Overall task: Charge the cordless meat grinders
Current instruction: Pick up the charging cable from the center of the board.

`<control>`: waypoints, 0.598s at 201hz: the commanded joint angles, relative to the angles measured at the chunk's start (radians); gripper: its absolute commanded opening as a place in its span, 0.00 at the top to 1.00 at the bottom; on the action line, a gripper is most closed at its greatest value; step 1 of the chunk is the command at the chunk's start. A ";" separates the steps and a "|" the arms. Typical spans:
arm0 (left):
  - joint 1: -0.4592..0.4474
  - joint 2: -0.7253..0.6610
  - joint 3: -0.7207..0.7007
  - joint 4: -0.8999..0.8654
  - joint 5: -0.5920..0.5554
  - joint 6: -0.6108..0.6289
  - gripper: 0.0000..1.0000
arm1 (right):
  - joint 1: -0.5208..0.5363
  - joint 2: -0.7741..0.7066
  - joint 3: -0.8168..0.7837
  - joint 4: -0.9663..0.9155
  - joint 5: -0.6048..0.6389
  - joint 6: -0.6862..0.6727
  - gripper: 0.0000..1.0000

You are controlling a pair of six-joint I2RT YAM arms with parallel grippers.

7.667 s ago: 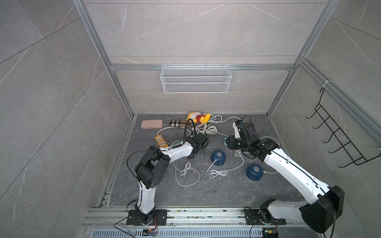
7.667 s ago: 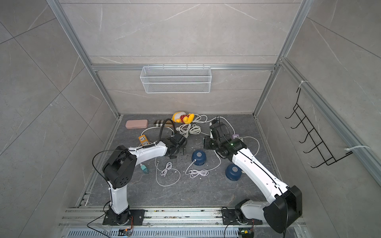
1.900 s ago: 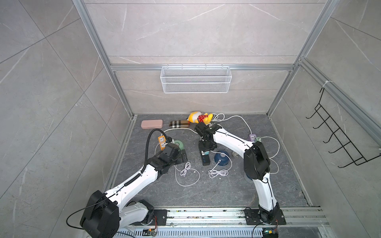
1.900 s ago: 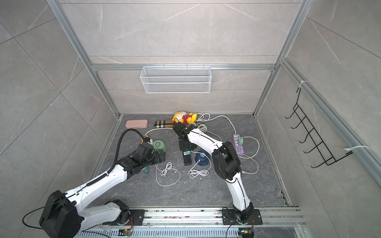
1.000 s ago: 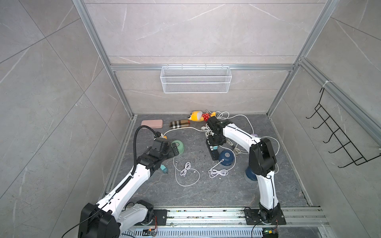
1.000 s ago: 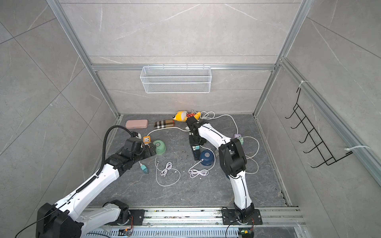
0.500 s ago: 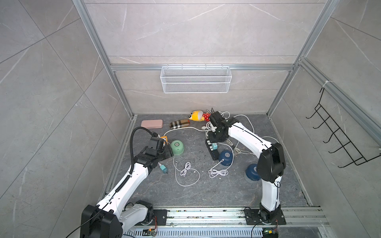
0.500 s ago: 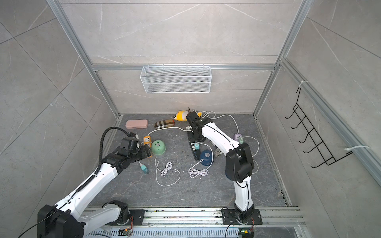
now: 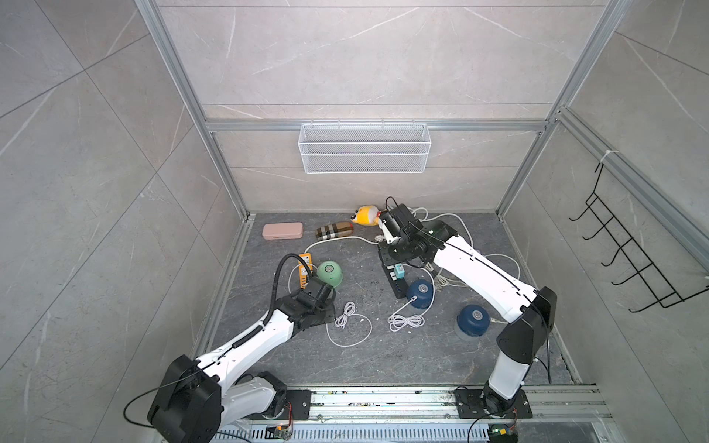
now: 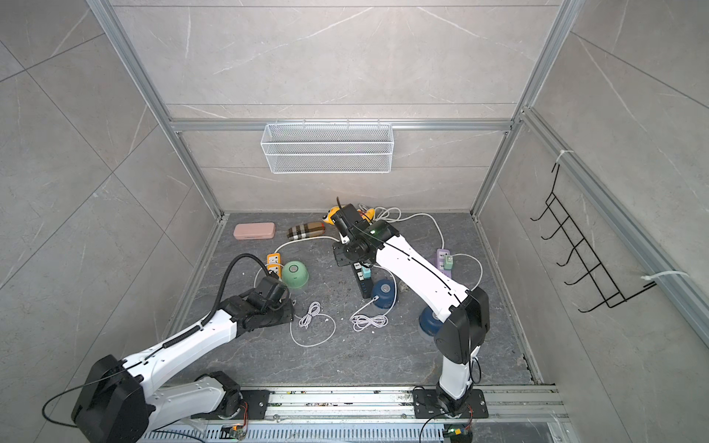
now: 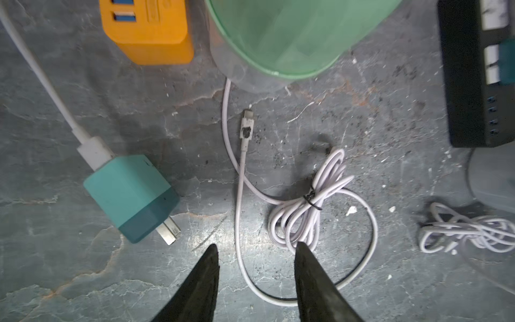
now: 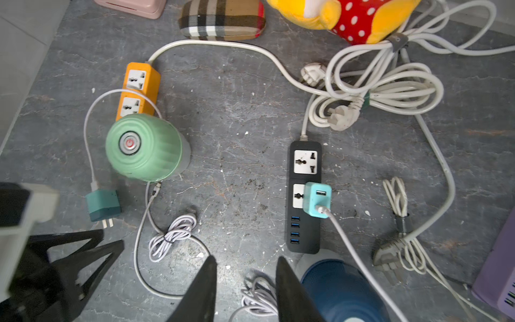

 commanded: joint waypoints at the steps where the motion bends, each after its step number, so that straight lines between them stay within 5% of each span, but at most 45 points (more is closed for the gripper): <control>1: -0.032 0.054 -0.005 0.016 -0.088 -0.047 0.55 | 0.040 -0.044 -0.042 -0.009 0.018 0.012 0.64; 120: -0.035 0.290 -0.055 0.204 -0.077 -0.068 0.72 | 0.056 -0.120 -0.188 0.041 0.008 0.032 0.67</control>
